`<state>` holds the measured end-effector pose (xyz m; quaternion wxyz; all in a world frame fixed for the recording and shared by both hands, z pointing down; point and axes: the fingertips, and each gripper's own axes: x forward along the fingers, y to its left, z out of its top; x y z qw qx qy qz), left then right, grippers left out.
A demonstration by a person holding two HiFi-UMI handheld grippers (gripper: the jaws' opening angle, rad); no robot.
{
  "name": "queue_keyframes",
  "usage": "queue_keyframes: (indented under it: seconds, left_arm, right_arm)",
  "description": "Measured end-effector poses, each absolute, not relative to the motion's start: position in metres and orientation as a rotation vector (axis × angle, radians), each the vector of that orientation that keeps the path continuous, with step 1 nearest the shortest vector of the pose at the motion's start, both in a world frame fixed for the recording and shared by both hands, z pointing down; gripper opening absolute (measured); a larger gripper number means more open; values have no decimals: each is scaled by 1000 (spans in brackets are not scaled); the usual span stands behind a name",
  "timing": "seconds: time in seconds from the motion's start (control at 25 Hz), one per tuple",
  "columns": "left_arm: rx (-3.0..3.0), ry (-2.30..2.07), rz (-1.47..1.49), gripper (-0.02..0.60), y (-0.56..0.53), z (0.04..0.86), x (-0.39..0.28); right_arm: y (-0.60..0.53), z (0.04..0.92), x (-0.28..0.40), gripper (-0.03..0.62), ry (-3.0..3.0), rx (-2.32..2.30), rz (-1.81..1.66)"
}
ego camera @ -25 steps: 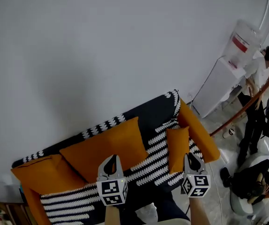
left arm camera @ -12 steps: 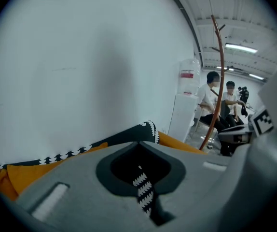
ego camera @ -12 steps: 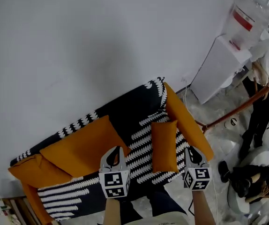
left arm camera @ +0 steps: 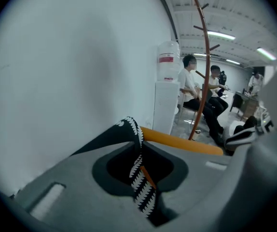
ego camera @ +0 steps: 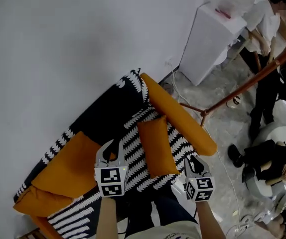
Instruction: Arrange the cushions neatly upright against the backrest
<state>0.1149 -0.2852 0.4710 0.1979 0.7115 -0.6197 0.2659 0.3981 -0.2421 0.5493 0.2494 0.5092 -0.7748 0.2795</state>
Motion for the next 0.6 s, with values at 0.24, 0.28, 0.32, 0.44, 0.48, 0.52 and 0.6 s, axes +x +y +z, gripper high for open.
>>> queue_keyframes:
  seconds: [0.24, 0.28, 0.32, 0.44, 0.48, 0.52, 0.6]
  left_arm:
    - [2171, -1443, 951, 128, -339, 531, 154]
    - [2192, -1384, 998, 140, -344, 543, 160]
    - [2207, -1325, 1030, 152, -347, 555, 166]
    - [2228, -1156, 1092, 189, -357, 592, 181]
    - [2235, -1106, 1126, 201, -360, 604, 185]
    - [2243, -1057, 1168, 215, -363, 616, 188]
    - [2260, -957, 1256, 223, -366, 639, 195]
  right_arm:
    - [-222, 600, 413, 107, -1969, 1393, 865]
    - [-217, 606, 413, 109, -1950, 1387, 880]
    - [-211, 613, 413, 113, -1931, 1379, 896]
    - [-195, 634, 412, 123, -1881, 1361, 950]
    - [-192, 641, 412, 124, -1869, 1359, 967]
    - [-190, 649, 411, 127, -1856, 1358, 983]
    - [-182, 666, 412, 133, -1820, 1354, 1018]
